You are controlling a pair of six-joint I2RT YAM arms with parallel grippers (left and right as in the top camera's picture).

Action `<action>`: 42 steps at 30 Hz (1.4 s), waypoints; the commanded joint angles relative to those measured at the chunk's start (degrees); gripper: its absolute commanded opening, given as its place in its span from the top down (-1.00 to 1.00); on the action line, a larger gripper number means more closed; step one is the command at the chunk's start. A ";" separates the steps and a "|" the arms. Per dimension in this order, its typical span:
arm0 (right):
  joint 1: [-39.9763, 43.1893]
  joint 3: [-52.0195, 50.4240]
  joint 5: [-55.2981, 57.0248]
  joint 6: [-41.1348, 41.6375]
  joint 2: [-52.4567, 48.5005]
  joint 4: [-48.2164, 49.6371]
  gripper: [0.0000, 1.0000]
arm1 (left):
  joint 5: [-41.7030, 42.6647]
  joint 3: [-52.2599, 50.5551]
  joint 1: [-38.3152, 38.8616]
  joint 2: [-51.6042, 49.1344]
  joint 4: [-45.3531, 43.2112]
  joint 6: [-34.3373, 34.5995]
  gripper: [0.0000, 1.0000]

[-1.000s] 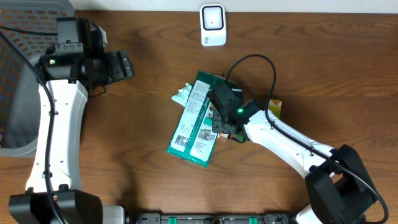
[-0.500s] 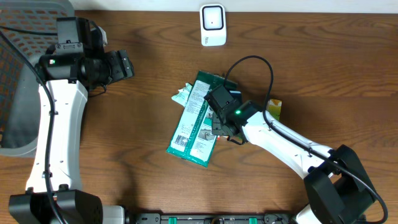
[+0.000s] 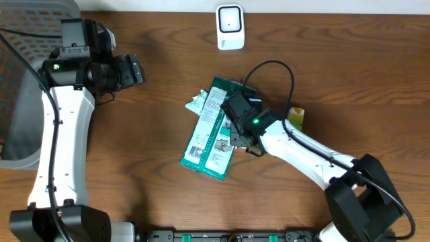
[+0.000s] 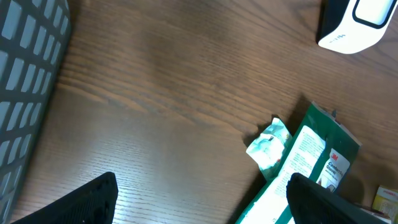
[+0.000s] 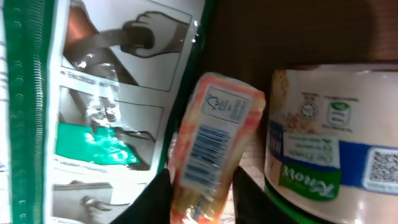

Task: Scan the item barcode
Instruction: 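Grasp the small Kleenex tissue pack beside the jar with the right gripper, then lift the Kleenex pack up and bring it toward the left gripper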

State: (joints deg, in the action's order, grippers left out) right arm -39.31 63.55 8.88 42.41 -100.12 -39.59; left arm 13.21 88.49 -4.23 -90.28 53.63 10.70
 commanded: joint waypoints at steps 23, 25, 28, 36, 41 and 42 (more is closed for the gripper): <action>11.13 4.90 -22.67 -13.44 19.17 -0.85 0.98 | 0.07 0.50 -0.09 -0.37 0.15 0.13 -0.75; 14.23 4.90 -31.28 -17.73 19.54 0.52 0.98 | 0.07 0.50 -0.09 -0.37 0.15 0.13 -0.75; 20.02 4.90 -47.45 -25.22 19.43 2.93 0.98 | 0.09 0.50 -0.09 -0.37 0.04 0.17 -0.75; 30.91 4.90 -67.45 -33.27 19.43 4.39 0.98 | 11.54 0.52 -0.09 -0.20 -3.50 0.76 -0.75; 33.99 4.87 -77.29 -34.82 19.32 8.76 0.98 | 51.32 0.52 1.03 -0.33 -9.60 -6.93 -0.72; 34.03 4.87 -79.76 -34.77 19.30 10.73 0.98 | 57.81 0.52 1.60 -0.33 -11.76 -7.04 -0.71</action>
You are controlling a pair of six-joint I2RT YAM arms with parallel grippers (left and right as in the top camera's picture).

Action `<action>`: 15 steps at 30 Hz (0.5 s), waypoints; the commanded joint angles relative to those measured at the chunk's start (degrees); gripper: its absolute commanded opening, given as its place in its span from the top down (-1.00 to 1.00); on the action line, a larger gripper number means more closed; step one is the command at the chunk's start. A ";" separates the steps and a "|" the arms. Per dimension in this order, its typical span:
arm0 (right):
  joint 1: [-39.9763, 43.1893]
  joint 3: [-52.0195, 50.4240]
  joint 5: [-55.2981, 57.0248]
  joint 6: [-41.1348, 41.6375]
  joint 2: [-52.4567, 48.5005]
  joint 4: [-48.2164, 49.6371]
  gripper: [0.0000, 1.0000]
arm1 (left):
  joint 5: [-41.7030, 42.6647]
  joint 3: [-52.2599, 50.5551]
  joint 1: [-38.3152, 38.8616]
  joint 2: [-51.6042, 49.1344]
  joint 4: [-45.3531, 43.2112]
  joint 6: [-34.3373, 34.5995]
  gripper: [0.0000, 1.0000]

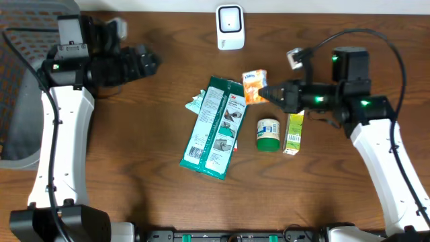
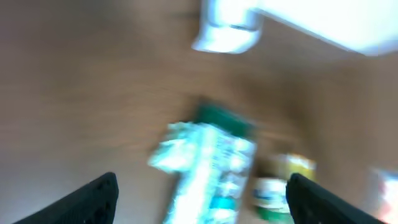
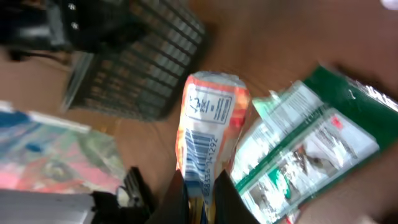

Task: Scan the item barcode
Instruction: 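Lift the Kleenex pack up and bring it toward the left gripper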

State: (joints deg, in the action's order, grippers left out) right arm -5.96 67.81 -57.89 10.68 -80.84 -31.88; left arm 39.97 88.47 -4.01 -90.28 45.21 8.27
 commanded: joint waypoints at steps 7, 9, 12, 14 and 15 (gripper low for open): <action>-1.44 0.61 -18.29 6.67 0.02 17.88 0.98 | 41.51 0.55 9.20 -0.33 -12.37 -4.55 -0.67; -2.14 0.61 -18.29 9.11 0.02 21.44 0.98 | 41.53 0.55 11.08 -0.31 -13.68 -4.48 -0.62; -2.40 0.61 -18.29 12.44 0.02 26.32 0.98 | 41.90 0.55 12.96 -0.31 -16.02 -2.64 -0.54; -2.38 0.61 -18.27 14.14 0.02 29.33 0.98 | 41.94 0.55 13.88 -0.31 -17.53 -1.11 -0.53; -2.40 0.61 -18.25 15.13 0.02 30.99 0.98 | 41.97 0.55 14.27 -0.31 -18.32 -0.48 -0.52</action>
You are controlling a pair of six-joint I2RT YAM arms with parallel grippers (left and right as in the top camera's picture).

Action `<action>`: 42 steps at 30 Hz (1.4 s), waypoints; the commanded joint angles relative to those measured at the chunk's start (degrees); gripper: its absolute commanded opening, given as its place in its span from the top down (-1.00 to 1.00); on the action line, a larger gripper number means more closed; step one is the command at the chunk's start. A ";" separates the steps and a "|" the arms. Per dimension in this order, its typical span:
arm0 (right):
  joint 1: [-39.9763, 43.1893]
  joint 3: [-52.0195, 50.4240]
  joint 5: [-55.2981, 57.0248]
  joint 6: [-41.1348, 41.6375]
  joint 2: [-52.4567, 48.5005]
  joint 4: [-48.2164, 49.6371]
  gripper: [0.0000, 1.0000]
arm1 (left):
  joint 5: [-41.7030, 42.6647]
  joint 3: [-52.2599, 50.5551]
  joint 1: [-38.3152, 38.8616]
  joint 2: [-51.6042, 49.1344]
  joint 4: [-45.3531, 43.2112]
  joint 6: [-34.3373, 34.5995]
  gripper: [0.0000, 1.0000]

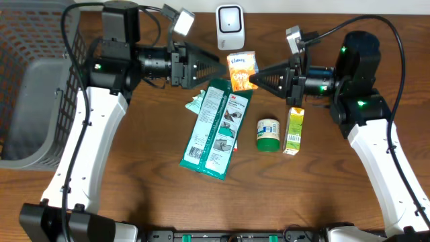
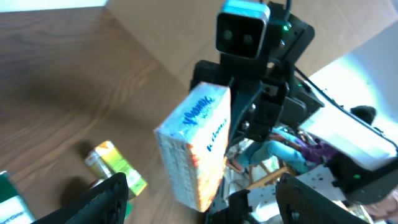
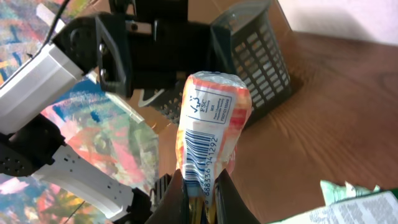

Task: Scan the item barcode
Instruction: 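Lift the Kleenex pack up and bring it toward the left gripper, then grasp the Kleenex pack with the left gripper and open the right gripper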

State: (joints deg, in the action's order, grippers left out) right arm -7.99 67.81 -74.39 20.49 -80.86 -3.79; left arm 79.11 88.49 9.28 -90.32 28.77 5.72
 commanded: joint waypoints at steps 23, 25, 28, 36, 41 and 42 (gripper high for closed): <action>-4.66 0.59 3.26 9.49 0.04 14.80 0.98 | 2.80 0.52 3.82 -0.26 -8.13 3.21 0.03; -4.66 0.59 5.09 9.46 0.04 14.75 0.98 | 2.80 0.52 3.82 -0.26 -8.13 3.21 0.03; -4.63 0.59 7.43 9.35 0.04 14.78 0.98 | 2.82 0.52 3.82 -0.26 -8.13 3.21 0.03; -4.52 0.59 8.59 9.03 0.04 14.75 0.98 | 2.82 0.52 3.82 -0.26 -8.13 3.21 0.05; -4.04 0.59 8.55 9.03 0.04 14.51 0.98 | 2.78 0.52 3.82 -0.26 -8.13 3.19 0.27; -4.07 0.59 8.55 9.03 0.04 14.45 0.98 | 2.78 0.52 3.82 -0.26 -8.15 3.19 0.28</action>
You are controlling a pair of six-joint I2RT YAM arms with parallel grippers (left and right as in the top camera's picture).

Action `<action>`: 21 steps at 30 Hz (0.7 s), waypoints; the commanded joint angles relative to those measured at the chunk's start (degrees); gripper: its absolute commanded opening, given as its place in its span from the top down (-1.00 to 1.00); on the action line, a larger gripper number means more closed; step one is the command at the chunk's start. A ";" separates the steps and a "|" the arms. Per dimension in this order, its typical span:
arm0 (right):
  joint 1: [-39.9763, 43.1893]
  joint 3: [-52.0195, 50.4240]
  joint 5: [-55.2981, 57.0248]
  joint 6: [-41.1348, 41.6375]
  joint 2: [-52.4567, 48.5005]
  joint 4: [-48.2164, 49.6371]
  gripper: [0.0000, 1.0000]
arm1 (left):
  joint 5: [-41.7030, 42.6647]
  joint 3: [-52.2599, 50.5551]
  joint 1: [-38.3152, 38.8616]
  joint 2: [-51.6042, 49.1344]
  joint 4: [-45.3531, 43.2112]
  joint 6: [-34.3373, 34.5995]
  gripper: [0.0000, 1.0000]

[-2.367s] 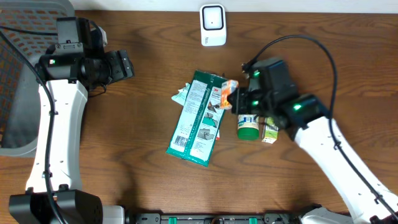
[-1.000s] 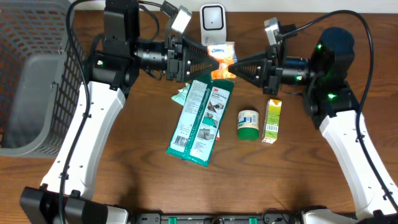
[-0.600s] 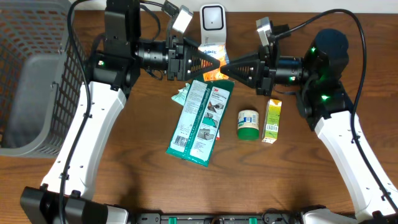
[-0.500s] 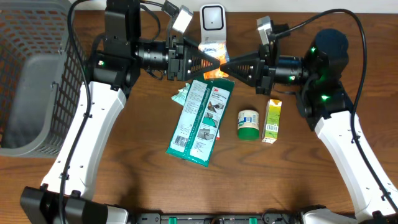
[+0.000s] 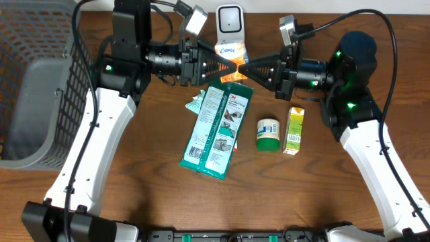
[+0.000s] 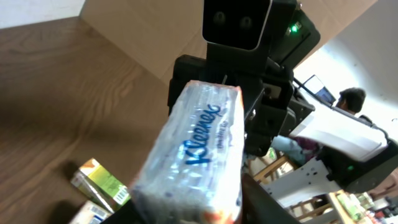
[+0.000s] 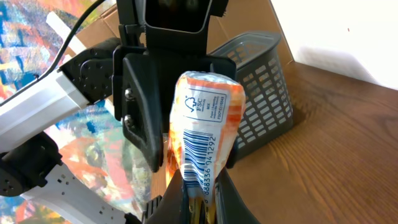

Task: Scan the item barcode
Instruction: 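Grasp the Kleenex pack with the left gripper and open the right gripper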

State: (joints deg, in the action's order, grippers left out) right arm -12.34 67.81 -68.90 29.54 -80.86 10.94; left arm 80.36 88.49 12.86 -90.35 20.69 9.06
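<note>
An orange-and-white Kleenex tissue pack (image 5: 230, 54) hangs in the air just in front of the white scanner (image 5: 229, 25) at the table's back edge. My right gripper (image 5: 243, 69) is shut on its right end, and the barcode (image 7: 199, 152) faces the right wrist camera above my right gripper (image 7: 199, 202). From the left, my left gripper (image 5: 228, 65) has its fingers pressed against both sides of the pack's other end. In the left wrist view the pack (image 6: 193, 149) fills the space of my left gripper (image 6: 196, 208).
A long green 3M package (image 5: 213, 131) lies mid-table with a crumpled wrapper (image 5: 197, 103) at its left. A small green tub (image 5: 269, 134) and a juice carton (image 5: 293, 131) stand to its right. A dark mesh basket (image 5: 33, 81) sits at far left.
The left gripper, then open a short way left of the pack, is now shut on the pack's left end. The pack sits slightly further left and nearer the scanner; the right gripper still holds it.
The right gripper was low on the table around the tissue pack beside the tub, the left arm far off at the left. Then it held the pack raised over the green package. Then the open left gripper faced the pack near the scanner. Now both grippers grip it.
</note>
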 commanded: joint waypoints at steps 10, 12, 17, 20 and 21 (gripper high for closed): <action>0.31 0.59 3.06 0.00 0.04 -0.50 0.98 | 1.51 0.52 0.17 -0.24 -0.07 -0.17 0.28; 0.37 0.59 3.06 0.00 0.04 -0.50 0.98 | 1.51 0.52 0.17 -0.24 -0.04 -0.17 0.14; 0.48 0.59 3.06 -0.02 0.04 -0.50 0.98 | 1.51 0.52 0.17 -0.24 -0.04 -0.17 -0.08; 1.22 0.59 2.99 0.00 0.04 -0.50 0.98 | 1.49 0.52 0.17 -0.24 -0.07 -0.20 0.07; 1.46 0.59 2.80 0.00 0.04 -0.50 0.98 | 1.49 0.52 0.17 -0.24 -0.07 -0.17 0.13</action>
State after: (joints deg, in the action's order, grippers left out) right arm -12.21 67.81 -67.48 29.54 -80.86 10.41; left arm 80.44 88.49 12.86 -90.50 20.67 9.10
